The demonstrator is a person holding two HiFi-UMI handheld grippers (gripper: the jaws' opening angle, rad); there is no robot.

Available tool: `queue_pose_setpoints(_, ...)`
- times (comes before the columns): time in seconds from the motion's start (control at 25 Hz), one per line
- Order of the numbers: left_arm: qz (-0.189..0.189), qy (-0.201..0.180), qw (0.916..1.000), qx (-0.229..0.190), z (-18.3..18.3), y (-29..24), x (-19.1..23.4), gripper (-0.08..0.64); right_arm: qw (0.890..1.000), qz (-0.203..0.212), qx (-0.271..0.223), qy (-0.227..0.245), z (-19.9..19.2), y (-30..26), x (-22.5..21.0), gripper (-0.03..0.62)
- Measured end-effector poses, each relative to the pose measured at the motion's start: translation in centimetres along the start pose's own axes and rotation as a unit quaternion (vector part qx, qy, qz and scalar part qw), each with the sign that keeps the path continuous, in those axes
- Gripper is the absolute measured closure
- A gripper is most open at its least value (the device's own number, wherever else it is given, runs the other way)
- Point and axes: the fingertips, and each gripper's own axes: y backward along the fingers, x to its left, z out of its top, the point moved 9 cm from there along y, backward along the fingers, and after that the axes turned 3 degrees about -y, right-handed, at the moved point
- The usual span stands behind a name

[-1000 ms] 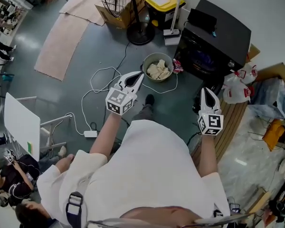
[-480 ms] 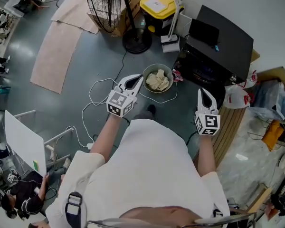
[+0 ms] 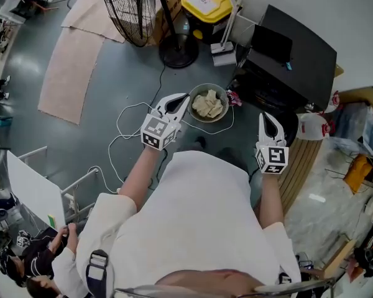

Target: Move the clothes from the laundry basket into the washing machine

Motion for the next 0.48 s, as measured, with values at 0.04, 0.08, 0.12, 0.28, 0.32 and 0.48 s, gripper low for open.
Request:
queue_pose_setpoints(0.04, 0.002, 0.002, 1.0, 0.001, -0.3, 0.0, 0.0, 0.554, 1.0, 0.003, 0.002, 0.002, -0.1, -0.2, 0.0, 0.581)
queue_pose_setpoints(0.08, 0.004, 0.004, 1.0, 0.001, -0.5, -0.1, -0.1, 0.554, 1.0, 0.007, 0.003, 0.005, -0.2, -0.3, -0.1, 0.581)
queue_pose_setpoints(0.12, 0.007, 0.006, 1.0, 0.001, -0.7, -0.2, -0.2, 0.554, 1.0, 0.011, 0.004, 0.009, -0.3, -0.5, -0.4, 0.581)
queue_pose_setpoints(0.28, 0.027, 0.018, 0.9995, 0.003, -0.9, -0.9, -0.7, 0.554, 0.999, 0.037, 0.012, 0.019, 0.2, -2.1, -2.0, 0.581)
queue_pose_setpoints(0.32, 0.034, 0.021, 0.9992, 0.004, -0.9, -1.1, -0.8, 0.554, 0.999, 0.044, 0.015, 0.023, 0.3, -2.5, -2.4, 0.581)
queue_pose_setpoints(0.48, 0.063, 0.038, 0.9973, 0.007, -0.8, -2.1, -1.5, 0.554, 0.996, 0.082, 0.024, 0.038, 0.8, -4.2, -3.8, 0.581)
